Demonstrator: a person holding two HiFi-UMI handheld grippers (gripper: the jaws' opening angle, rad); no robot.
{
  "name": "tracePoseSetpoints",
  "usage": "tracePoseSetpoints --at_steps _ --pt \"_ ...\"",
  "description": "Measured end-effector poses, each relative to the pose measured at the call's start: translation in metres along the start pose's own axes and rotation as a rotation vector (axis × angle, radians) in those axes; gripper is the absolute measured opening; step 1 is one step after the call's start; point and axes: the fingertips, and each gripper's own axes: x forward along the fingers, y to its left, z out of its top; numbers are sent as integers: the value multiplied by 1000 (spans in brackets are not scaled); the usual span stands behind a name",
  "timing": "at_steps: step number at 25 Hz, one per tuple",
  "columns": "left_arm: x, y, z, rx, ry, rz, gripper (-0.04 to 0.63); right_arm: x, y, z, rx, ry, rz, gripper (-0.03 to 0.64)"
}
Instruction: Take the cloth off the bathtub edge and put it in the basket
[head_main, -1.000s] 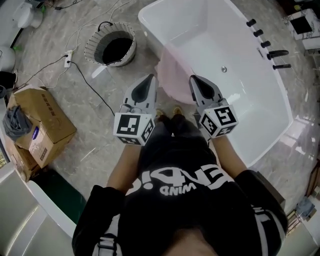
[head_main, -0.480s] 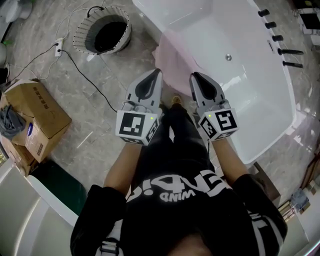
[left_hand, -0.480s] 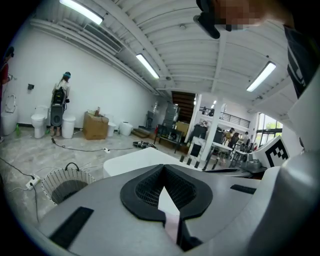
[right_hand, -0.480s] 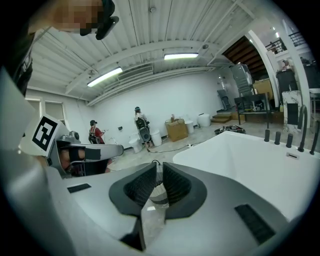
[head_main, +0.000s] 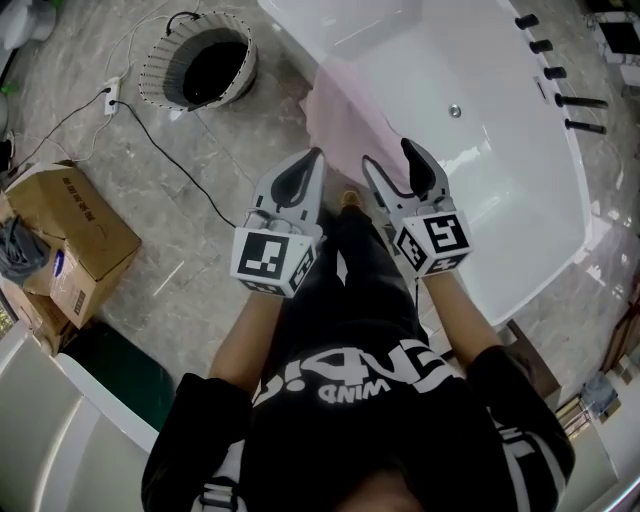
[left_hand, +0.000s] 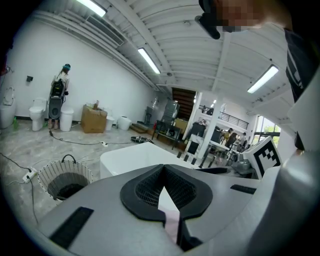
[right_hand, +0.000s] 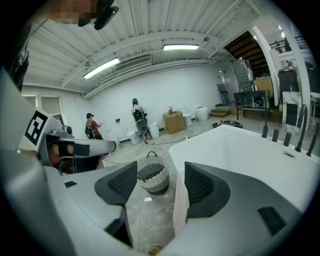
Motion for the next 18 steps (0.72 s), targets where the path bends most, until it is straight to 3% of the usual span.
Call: tracePoseSetpoints --at_steps 7,18 --pt "7 -1 -16 -24 35 -15 14 41 -36 -48 -51 137 -6 255" --pt "18 19 -59 -45 92 6 14 129 -113 -175 -90 395 -91 255"
